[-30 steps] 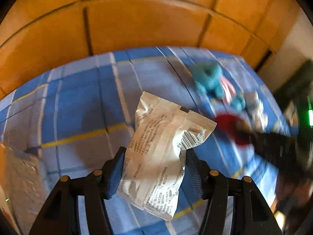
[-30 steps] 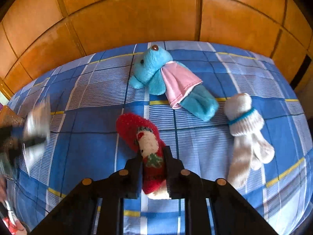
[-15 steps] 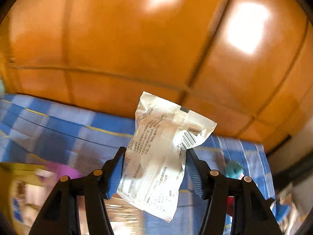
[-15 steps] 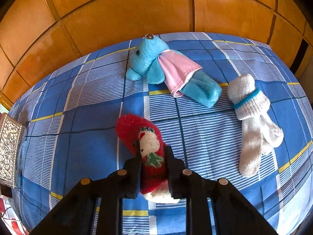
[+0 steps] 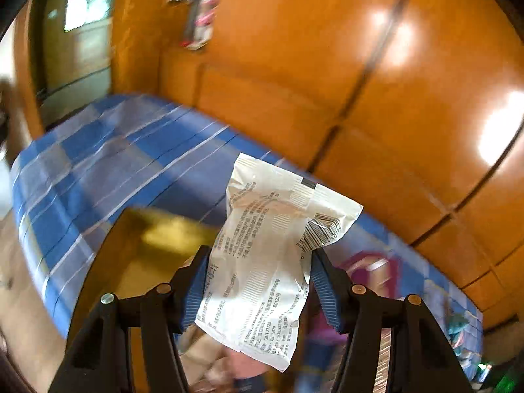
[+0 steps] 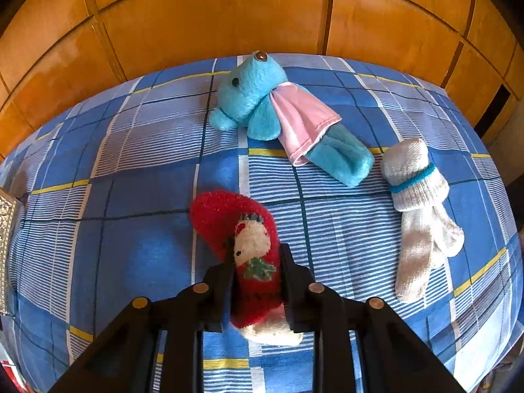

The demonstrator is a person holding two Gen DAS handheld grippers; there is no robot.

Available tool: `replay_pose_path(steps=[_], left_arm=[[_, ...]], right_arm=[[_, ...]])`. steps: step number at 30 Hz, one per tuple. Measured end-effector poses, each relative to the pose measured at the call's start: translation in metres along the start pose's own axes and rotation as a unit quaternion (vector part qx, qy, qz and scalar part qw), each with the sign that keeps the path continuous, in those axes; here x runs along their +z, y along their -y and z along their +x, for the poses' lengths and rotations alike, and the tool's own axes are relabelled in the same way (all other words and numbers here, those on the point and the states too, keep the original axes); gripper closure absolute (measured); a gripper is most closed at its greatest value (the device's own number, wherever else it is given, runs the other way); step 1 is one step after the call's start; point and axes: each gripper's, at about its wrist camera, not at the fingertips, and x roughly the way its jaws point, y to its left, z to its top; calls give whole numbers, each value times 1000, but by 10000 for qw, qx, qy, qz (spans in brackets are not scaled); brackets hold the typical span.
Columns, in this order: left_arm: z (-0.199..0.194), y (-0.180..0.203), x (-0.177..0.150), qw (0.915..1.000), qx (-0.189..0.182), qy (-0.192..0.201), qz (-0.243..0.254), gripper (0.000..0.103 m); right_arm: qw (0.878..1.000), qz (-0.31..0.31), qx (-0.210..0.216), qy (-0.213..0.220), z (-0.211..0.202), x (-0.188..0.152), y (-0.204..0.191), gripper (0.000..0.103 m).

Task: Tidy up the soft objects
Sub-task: 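Carry the white packet with the left tool toward the gold tray, then release the white packet in the tray while right carries the Santa plush over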

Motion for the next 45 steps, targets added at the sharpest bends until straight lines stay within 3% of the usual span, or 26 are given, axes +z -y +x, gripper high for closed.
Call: replay_pose_path(steps=[7, 9, 12, 17, 25, 32, 41, 45], left_arm=[[27, -47, -49, 9983, 394, -428, -107, 41], [31, -58, -57, 9973, 529, -488, -151, 33], [27, -74, -63, 9967, 684, -384, -229, 19], [8, -79, -68, 9968, 747, -173, -241, 14], [-28, -34, -106, 9970, 573, 208, 472, 12], [-48, 11, -134, 9919, 373, 357, 1162, 11], [-57, 38, -149, 9881, 79, 315, 1502, 11], [-57, 40, -153, 9874, 15, 279, 1557, 11]], right_arm=[[9996, 7, -265, -126, 2, 3, -8, 81], [9993, 19, -349, -151, 1, 4, -10, 81], [9988, 31, -449, -164, 1, 4, -13, 81], [9983, 80, -548, -199, 2, 5, -15, 81], [9979, 212, -594, -138, 2, 4, -15, 83], [9980, 412, -487, 38, -2, 1, -12, 87], [9985, 528, 31, 163, -14, 18, -29, 89], [9972, 516, 455, 292, -27, 33, -49, 89]])
